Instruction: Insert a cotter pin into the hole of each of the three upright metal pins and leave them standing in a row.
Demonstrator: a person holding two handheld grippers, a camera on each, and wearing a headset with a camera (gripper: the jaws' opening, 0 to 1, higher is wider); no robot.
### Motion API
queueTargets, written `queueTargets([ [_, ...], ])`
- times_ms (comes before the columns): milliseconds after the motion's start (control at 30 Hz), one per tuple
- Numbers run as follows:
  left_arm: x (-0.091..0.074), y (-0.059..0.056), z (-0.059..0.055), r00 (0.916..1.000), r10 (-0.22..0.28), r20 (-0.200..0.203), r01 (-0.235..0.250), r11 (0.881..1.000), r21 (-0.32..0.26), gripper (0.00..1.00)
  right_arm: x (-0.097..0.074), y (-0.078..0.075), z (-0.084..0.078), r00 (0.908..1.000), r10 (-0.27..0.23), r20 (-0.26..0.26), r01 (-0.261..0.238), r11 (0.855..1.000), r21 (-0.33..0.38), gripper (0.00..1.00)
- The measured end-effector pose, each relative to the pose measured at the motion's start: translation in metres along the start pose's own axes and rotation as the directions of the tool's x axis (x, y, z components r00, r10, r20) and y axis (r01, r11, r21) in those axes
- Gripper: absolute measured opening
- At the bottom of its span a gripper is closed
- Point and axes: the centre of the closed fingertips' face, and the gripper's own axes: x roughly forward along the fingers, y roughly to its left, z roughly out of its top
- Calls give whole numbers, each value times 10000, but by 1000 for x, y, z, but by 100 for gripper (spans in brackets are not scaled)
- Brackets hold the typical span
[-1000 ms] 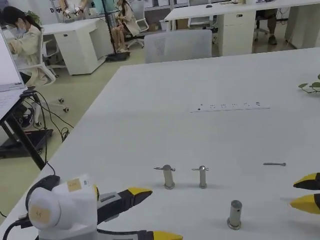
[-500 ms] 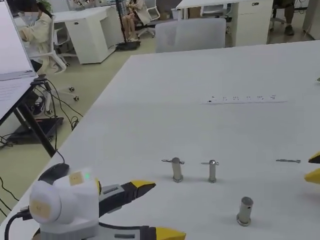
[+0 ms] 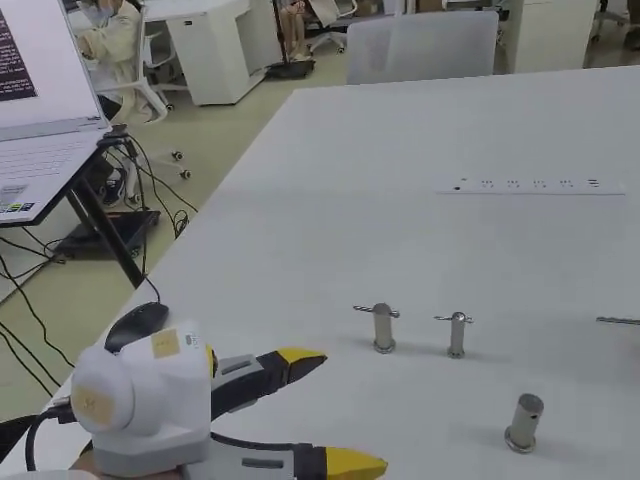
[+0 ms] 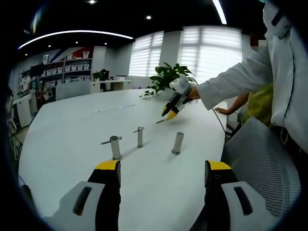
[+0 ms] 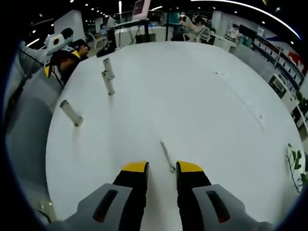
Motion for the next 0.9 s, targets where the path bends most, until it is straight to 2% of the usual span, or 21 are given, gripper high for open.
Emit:
queueTargets([
  [133,-1,0,-1,10000,33,-45,-33,10000,-38,71,7,-4,0,9998,74,-164,-77,9998,-187,22],
  [400,-1,2,-3,9998,65,-196,-66,10000,-72,70,18,-6,-7,9955,237,-921,-330,9944,-1000,14],
  [433,-1,2,-3,9998,58,-211,-60,10000,-62,70,17,-5,-5,9963,311,-804,-393,9940,-1021,13],
  [567,1,1,-3,9996,12,-280,-13,10000,-32,70,18,-4,-6,9943,465,-955,-580,9909,-1217,9],
  [733,2,1,-1,9997,-32,-261,32,10000,-22,70,17,-3,-6,9928,373,-1140,-551,9861,-1569,6],
  [900,2,0,0,9996,-54,-268,54,10000,-3,70,16,-4,-6,9924,220,-1213,-407,9872,-1541,5],
])
